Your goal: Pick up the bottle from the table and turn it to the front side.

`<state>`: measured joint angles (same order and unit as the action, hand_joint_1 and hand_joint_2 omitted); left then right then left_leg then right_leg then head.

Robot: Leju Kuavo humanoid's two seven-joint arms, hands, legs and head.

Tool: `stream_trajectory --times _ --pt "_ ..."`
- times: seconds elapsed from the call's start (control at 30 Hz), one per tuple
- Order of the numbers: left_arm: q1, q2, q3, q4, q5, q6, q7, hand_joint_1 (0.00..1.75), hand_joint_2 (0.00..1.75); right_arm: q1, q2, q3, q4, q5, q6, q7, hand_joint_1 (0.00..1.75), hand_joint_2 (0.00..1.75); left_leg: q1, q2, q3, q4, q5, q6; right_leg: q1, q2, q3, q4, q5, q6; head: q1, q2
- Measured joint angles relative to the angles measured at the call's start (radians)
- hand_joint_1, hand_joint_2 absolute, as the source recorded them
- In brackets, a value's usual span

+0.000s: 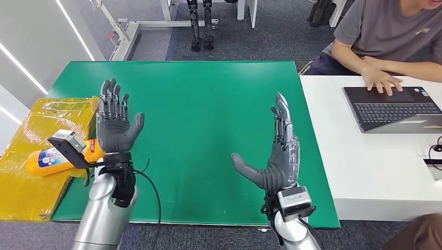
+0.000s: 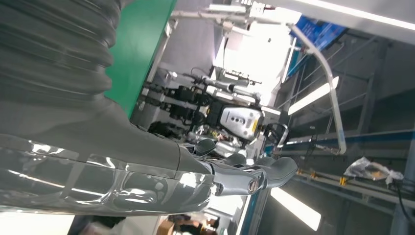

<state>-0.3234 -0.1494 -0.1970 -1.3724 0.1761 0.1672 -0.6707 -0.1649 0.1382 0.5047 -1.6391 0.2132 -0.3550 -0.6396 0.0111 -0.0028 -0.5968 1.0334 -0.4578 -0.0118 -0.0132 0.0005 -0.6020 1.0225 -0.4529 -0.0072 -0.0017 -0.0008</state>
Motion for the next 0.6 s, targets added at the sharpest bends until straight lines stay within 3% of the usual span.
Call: stream_trajectory --times 0.23,0.6 --pt "0.09 -0.06 -0.06 -0.092 -0.029 0.05 -0.023 0.0 1.75 0.066 -0.004 -0.01 -0.035 0.041 -0.058 0.01 0.0 1.75 0.001 0.0 0.0 -0.001 0.0 0.0 0.0 0.0 -0.001 0.0 -0.001 -0.001 0.0 0.0" --pt "0.219 -0.068 -0.077 -0.206 -0.144 0.111 -0.03 0.0 1.75 0.145 -0.012 -0.015 -0.058 0.044 -0.077 -0.007 0.0 1.75 0.001 0.001 0.0 -0.002 0.0 0.0 0.001 0.001 -0.001 0.0 -0.002 -0.003 0.0 0.0"
